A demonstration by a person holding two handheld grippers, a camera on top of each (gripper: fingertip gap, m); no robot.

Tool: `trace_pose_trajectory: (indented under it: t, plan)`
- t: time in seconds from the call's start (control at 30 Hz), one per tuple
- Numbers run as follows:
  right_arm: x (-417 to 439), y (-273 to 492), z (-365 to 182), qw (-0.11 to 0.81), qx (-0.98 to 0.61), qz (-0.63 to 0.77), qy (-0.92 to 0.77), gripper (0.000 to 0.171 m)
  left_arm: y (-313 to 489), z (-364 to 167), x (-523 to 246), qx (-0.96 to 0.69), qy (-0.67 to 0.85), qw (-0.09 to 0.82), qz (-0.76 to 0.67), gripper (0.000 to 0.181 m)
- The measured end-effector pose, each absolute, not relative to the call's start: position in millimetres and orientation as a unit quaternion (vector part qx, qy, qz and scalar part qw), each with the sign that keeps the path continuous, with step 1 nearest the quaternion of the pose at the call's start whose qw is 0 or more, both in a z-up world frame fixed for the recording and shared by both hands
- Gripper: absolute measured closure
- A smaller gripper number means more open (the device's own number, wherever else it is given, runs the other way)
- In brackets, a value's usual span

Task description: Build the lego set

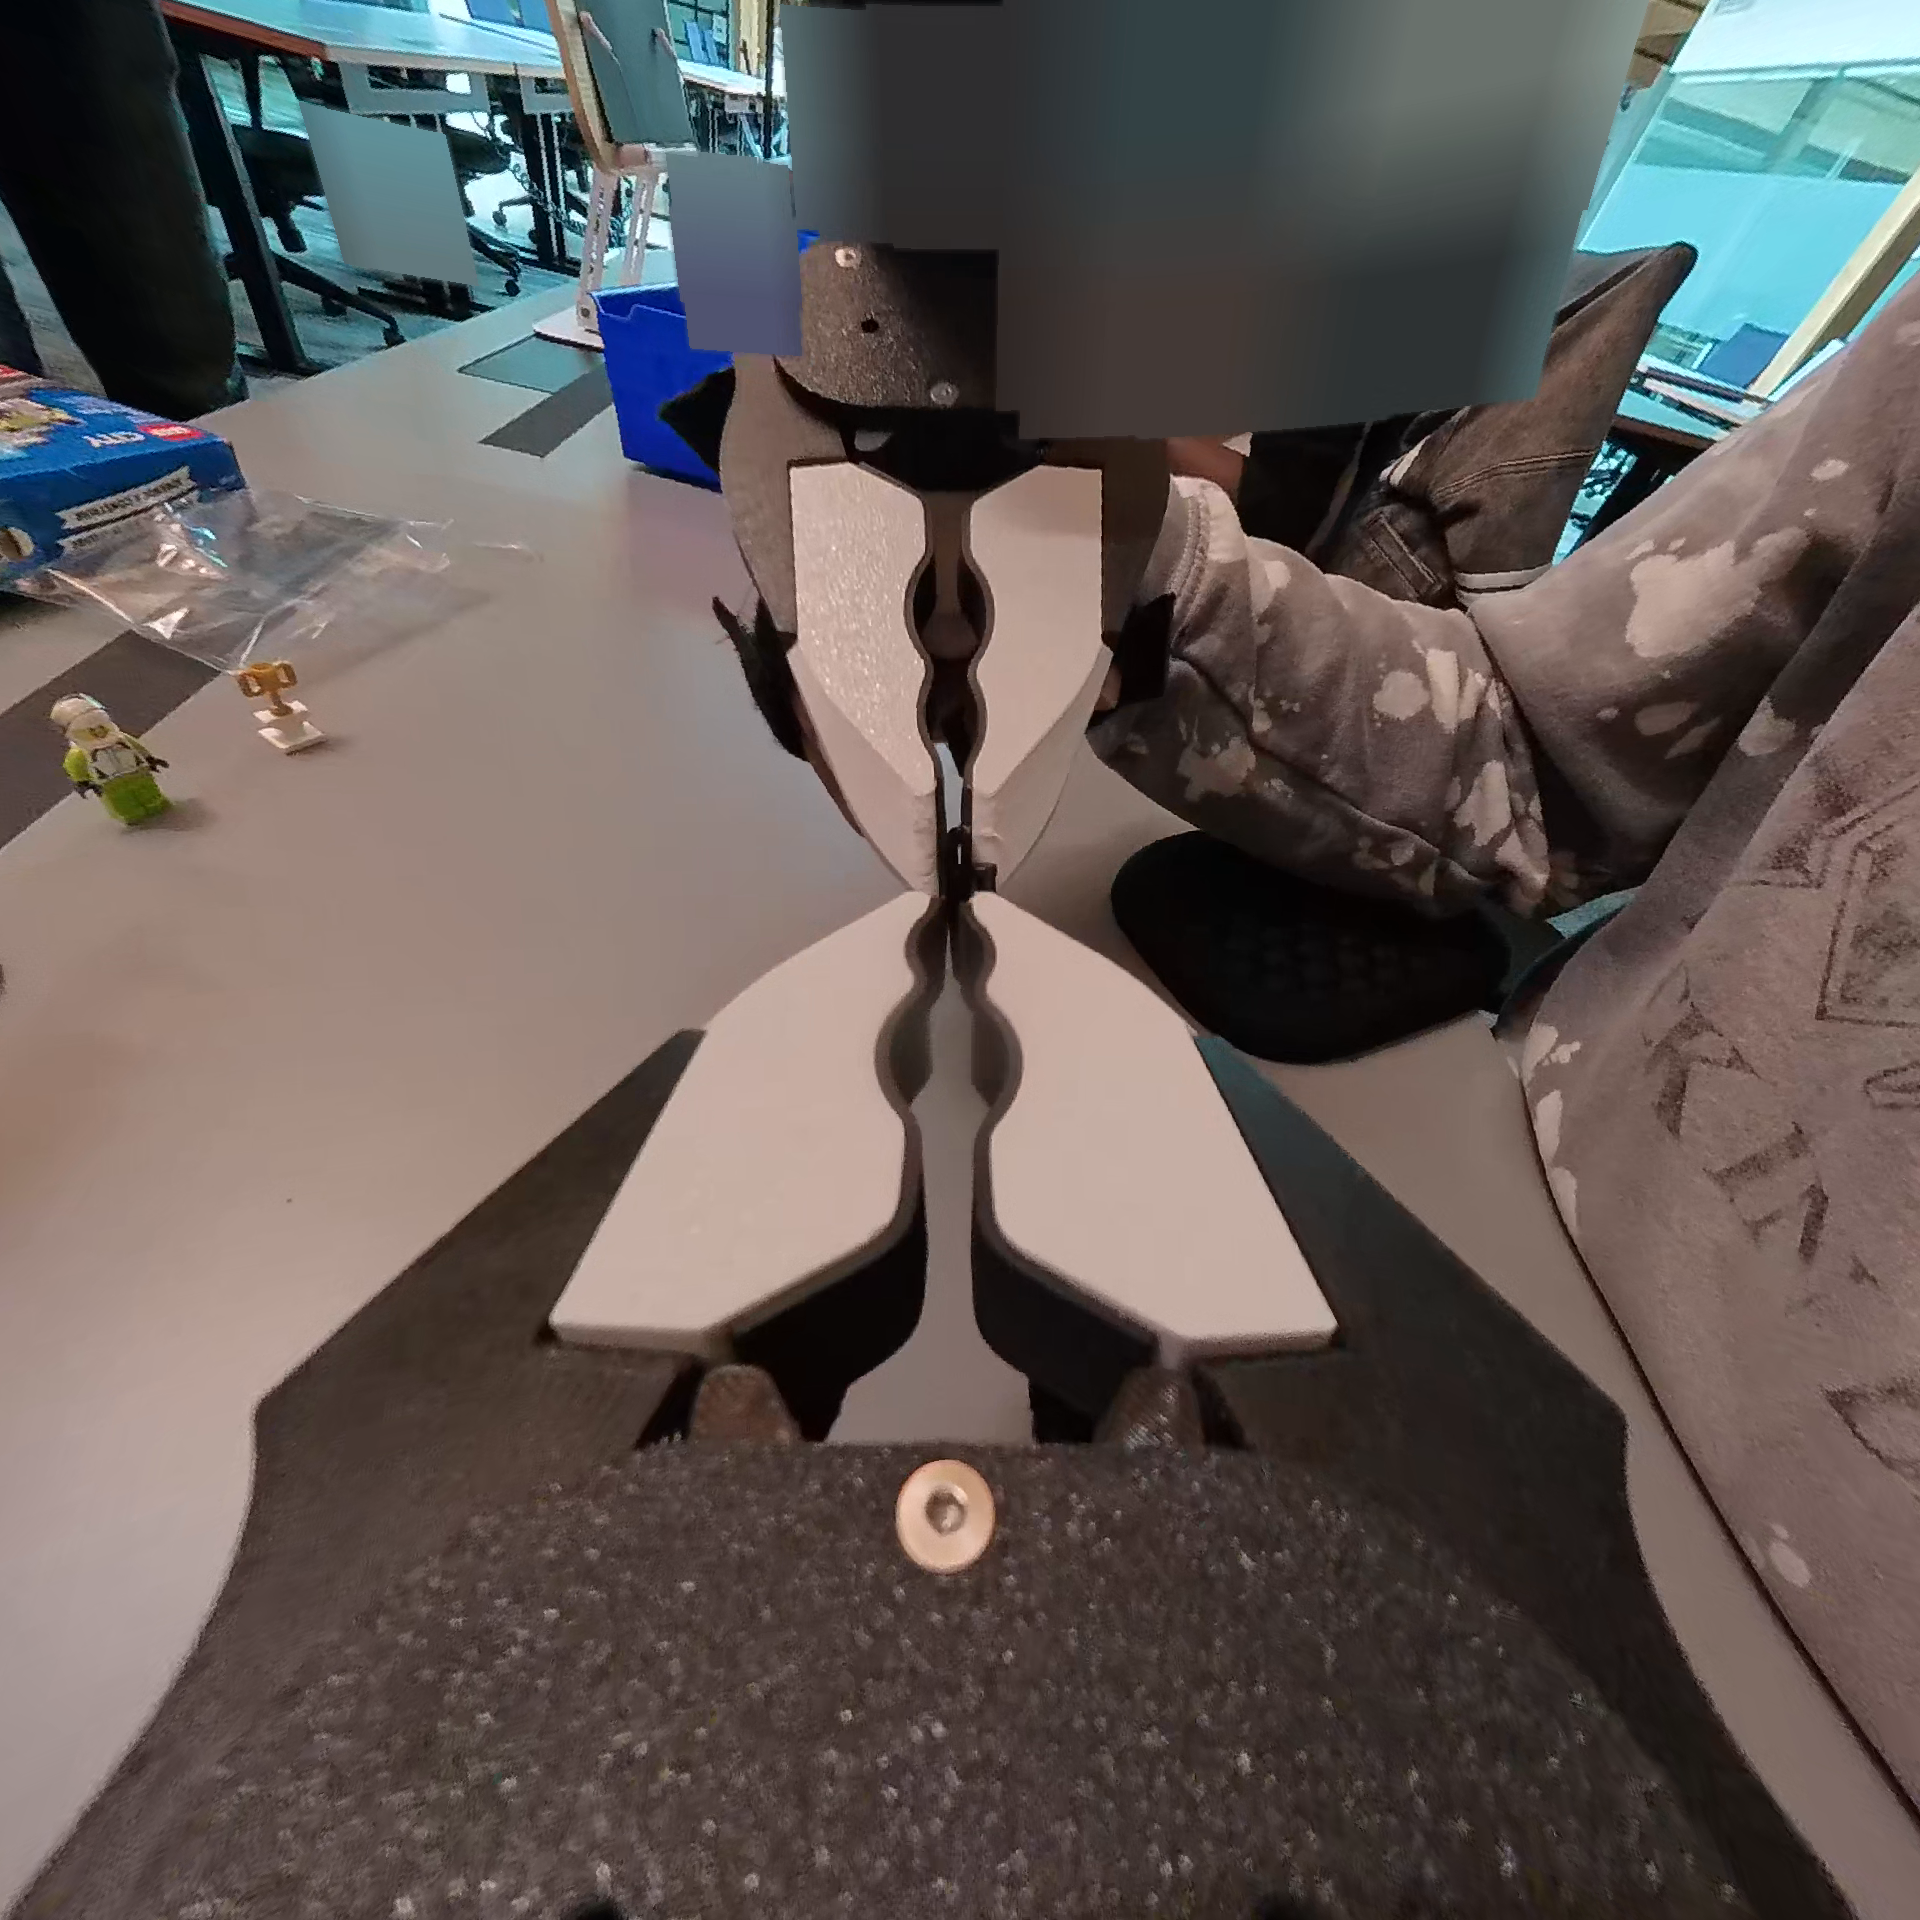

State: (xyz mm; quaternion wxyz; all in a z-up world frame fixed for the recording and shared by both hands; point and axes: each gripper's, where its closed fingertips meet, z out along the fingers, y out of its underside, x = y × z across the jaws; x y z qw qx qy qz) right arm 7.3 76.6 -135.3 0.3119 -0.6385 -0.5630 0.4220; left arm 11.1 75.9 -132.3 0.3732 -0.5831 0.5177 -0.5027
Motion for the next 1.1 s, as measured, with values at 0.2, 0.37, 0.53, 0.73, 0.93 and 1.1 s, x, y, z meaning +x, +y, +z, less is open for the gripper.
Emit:
trace_pose_trajectory:
  t: [0.2, 0.37, 0.53, 0.73, 0.93, 1.1]
  plan:
    - [9, 88, -127, 0.328, -0.642, 0.460, -0.518, 0.169, 88, -123, 13, -0.592, 0.452, 0.371, -0.555, 0.181]
    - [10, 93, -123, 0.320, -0.641, 0.508, -0.478, 0.169, 94, -119, 13, -0.598, 0.414, 0.361, -0.584, 0.181]
    - [10, 94, -128, 0.304, -0.650, 0.514, -0.470, 0.169, 95, -124, 13, -0.608, 0.425, 0.365, -0.563, 0.180]
    - [9, 87, -132, 0.298, -0.644, 0.501, -0.495, 0.169, 89, -131, 11, -0.616, 0.441, 0.339, -0.558, 0.172]
    - [7, 79, -132, 0.309, -0.624, 0.485, -0.529, 0.169, 77, -130, 10, -0.602, 0.444, 0.293, -0.595, 0.179]
    - [7, 82, -123, 0.337, -0.613, 0.484, -0.527, 0.169, 79, -120, 11, -0.590, 0.429, 0.304, -0.612, 0.180]
